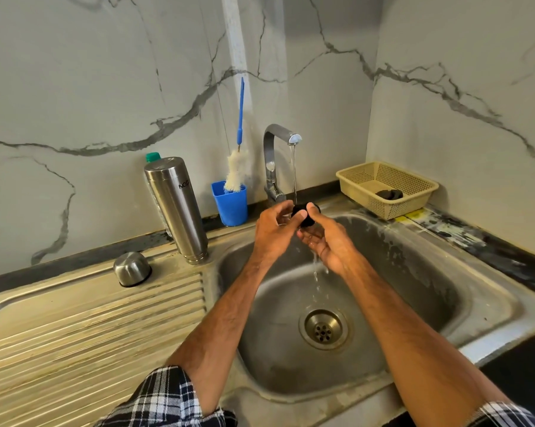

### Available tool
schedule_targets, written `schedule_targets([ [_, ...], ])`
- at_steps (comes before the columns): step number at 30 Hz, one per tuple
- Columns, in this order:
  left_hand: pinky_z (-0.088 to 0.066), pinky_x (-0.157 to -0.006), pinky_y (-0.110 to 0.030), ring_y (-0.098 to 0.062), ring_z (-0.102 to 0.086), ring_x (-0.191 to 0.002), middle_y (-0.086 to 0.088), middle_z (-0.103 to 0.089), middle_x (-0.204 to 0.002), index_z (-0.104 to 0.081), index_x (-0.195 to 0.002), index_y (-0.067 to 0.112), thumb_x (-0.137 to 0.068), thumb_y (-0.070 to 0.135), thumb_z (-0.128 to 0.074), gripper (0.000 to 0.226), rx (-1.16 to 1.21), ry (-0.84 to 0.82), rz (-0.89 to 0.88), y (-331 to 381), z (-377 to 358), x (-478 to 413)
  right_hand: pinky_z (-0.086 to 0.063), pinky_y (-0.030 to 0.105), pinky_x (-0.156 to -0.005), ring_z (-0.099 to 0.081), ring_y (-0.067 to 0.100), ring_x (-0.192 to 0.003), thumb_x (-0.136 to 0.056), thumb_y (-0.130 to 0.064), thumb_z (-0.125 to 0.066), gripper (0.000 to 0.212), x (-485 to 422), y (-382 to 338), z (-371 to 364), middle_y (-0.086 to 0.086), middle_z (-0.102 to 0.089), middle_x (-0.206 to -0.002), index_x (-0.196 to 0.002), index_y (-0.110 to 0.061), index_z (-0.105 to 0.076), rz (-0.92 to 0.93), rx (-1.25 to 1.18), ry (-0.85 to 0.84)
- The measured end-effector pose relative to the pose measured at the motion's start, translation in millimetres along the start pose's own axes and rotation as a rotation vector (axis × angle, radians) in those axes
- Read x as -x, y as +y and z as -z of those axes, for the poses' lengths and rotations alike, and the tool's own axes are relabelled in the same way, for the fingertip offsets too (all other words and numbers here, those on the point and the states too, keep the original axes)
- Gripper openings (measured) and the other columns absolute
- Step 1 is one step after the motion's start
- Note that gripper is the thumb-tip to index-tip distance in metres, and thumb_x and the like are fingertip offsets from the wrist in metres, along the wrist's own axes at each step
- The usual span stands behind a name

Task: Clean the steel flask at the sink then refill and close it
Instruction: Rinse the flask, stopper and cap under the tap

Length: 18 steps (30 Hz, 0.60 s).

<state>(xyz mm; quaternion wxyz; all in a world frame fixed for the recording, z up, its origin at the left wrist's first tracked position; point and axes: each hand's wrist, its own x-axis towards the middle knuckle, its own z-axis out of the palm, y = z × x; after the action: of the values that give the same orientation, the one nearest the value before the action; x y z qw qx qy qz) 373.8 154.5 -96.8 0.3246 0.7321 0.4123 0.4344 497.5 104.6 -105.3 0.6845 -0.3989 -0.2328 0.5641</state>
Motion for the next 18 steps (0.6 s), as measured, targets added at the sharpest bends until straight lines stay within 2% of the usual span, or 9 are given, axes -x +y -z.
schedule_targets([
  [2, -0.054, -0.100, -0.032, -0.007, -0.066, -0.110, 0.006, -0.071, -0.119, -0.066, -0.133, 0.016, -0.091, 0.032, -0.075, 0.045, 0.029, -0.019, -0.028, -1.4, 1.3, 1.9, -0.060, 0.033, -0.080, -0.071, 0.028, -0.100, -0.093, -0.028, -0.069, 0.040, 1.5, -0.9, 0.0, 0.022, -0.070, -0.115, -0.123, -0.002, -0.062, -0.019, -0.081, -0.024],
  [5, -0.050, -0.094, -0.020, -0.002, -0.065, -0.106, 0.005, -0.070, -0.121, -0.063, -0.137, 0.018, -0.087, 0.027, -0.080, 0.054, 0.003, -0.063, -0.053, -4.2, 2.8, 2.9, -0.059, 0.036, -0.085, -0.070, 0.028, -0.100, -0.098, -0.029, -0.062, 0.029, 5.4, -4.5, -1.1, 0.020, -0.070, -0.109, -0.114, -0.006, -0.063, -0.035, -0.110, -0.028],
  [8, -0.046, -0.085, -0.008, 0.007, -0.062, -0.096, 0.000, -0.072, -0.119, -0.064, -0.136, 0.017, -0.084, 0.027, -0.082, 0.057, -0.013, -0.036, -0.078, -1.2, 5.0, 3.3, -0.060, 0.035, -0.077, -0.071, 0.027, -0.090, -0.096, -0.039, -0.062, 0.039, 5.0, -4.7, -1.8, 0.018, -0.072, -0.102, -0.116, -0.005, -0.063, -0.066, -0.038, -0.020],
  [13, -0.047, -0.078, -0.005, 0.009, -0.062, -0.086, 0.007, -0.072, -0.110, -0.068, -0.132, 0.021, -0.080, 0.035, -0.085, 0.056, -0.063, -0.020, -0.186, 1.7, 12.0, 5.7, -0.056, 0.031, -0.062, -0.067, 0.021, -0.072, -0.093, -0.053, -0.059, 0.061, 0.5, 0.4, -0.8, 0.016, -0.072, -0.091, -0.119, 0.001, -0.066, -0.138, 0.069, -0.022],
  [15, -0.047, -0.078, -0.006, 0.003, -0.063, -0.086, 0.005, -0.072, -0.116, -0.068, -0.131, 0.022, -0.080, 0.037, -0.084, 0.056, -0.097, -0.021, -0.237, -0.1, 14.1, 6.2, -0.055, 0.028, -0.057, -0.066, 0.020, -0.066, -0.094, -0.054, -0.058, 0.061, 0.8, 0.6, -2.1, 0.015, -0.072, -0.089, -0.117, 0.002, -0.067, -0.151, 0.084, -0.036],
  [18, -0.048, -0.078, -0.006, 0.000, -0.062, -0.084, 0.002, -0.071, -0.118, -0.068, -0.132, 0.019, -0.080, 0.036, -0.084, 0.056, -0.176, -0.028, -0.314, -5.7, 18.1, 5.3, -0.056, 0.028, -0.056, -0.067, 0.020, -0.070, -0.090, -0.053, -0.065, 0.057, 2.2, 0.9, -2.8, 0.016, -0.073, -0.097, -0.117, -0.003, -0.067, -0.126, 0.118, -0.025],
])
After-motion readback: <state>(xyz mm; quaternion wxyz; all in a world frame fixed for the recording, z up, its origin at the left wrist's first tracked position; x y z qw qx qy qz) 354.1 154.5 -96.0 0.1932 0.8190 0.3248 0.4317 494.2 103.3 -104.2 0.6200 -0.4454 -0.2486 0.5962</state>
